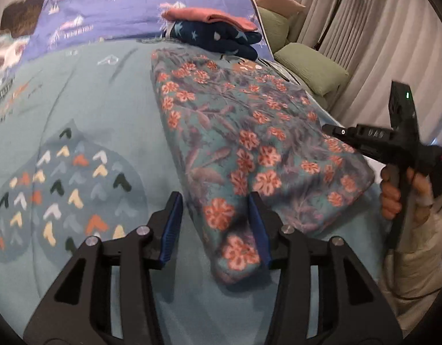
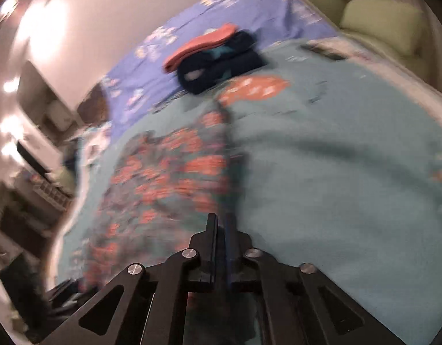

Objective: Fold small clothes

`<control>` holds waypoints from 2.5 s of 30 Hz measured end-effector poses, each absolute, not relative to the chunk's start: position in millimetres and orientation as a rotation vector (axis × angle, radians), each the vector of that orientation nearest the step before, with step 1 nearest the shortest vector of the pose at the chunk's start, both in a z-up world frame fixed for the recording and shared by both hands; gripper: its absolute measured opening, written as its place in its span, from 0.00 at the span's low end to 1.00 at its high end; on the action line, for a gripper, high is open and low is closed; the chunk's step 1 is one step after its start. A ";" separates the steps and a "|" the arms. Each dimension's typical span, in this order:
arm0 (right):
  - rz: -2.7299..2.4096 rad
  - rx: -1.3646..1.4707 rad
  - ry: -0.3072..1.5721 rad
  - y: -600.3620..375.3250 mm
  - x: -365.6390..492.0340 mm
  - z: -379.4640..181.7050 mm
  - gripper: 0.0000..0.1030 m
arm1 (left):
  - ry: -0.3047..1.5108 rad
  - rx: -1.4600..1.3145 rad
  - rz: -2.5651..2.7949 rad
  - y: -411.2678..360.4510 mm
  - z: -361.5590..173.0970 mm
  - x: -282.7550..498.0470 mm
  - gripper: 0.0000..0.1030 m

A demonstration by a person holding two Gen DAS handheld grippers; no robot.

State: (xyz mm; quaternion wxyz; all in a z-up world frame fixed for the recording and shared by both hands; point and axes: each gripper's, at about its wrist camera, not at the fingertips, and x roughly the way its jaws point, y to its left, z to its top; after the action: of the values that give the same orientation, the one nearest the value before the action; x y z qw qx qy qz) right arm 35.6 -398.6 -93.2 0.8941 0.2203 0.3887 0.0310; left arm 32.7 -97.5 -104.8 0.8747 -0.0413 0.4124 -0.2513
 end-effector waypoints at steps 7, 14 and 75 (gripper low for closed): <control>0.130 0.454 0.765 -411.8 49.2 -71.0 0.09 | 0.730 -0.074 -0.607 -103.3 -53.0 31.2 0.47; 0.269 0.408 0.786 -385.0 95.2 -67.4 0.10 | 0.783 -0.023 -0.594 -133.8 -64.6 81.1 0.47; 0.341 0.078 0.787 -332.7 11.7 -88.6 0.28 | 0.850 0.012 -0.501 -108.4 -102.3 64.9 0.66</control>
State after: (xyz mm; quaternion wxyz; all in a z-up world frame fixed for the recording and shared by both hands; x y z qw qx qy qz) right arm 11.7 -332.7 -88.6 0.9088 0.0377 0.3814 0.1652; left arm 64.9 -108.4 -102.3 0.8807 0.0058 0.4080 -0.2406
